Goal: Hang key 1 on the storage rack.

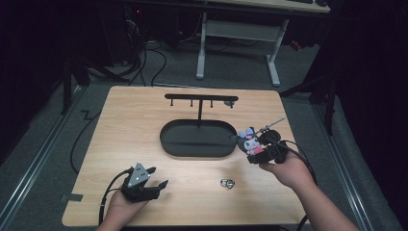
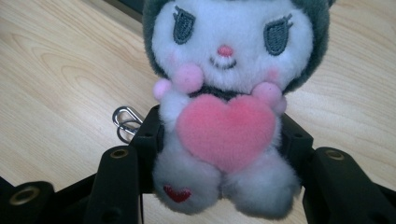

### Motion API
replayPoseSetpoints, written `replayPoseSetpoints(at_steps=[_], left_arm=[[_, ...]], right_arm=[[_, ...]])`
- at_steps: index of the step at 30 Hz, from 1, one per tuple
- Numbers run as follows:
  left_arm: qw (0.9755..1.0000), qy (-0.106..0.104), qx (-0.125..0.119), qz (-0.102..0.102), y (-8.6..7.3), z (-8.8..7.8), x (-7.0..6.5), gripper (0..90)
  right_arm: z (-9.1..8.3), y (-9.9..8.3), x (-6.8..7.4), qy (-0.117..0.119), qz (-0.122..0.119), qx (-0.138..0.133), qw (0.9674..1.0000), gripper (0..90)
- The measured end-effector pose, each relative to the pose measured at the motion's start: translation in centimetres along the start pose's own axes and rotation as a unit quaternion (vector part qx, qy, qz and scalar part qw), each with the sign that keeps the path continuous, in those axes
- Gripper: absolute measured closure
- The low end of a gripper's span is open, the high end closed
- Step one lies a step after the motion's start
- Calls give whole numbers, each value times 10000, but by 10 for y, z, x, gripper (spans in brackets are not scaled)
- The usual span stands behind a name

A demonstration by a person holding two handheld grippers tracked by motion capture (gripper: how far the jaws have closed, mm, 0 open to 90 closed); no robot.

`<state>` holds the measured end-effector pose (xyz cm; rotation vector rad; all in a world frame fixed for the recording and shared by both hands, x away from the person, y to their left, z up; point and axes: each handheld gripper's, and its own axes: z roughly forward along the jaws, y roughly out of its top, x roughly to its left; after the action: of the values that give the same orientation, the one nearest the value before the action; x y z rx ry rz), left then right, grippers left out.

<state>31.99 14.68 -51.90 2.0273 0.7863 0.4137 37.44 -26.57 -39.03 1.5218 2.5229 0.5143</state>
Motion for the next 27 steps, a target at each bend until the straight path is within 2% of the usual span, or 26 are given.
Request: replayPoseSetpoints(at_steps=[13, 19, 27], left_arm=[[10000, -16, -12, 2, 0, -1, 0, 331], [10000, -36, -1, 17, 0, -1, -1, 330], [10000, -39, 26, 26, 0, -1, 0, 330]], right_arm=[[-10, 17, 3, -22, -95, -69, 9999, 486], [-14, 22, 3, 10, -41, -75, 10000, 487], [-23, 40, 4, 65, -90, -42, 9999, 488]])
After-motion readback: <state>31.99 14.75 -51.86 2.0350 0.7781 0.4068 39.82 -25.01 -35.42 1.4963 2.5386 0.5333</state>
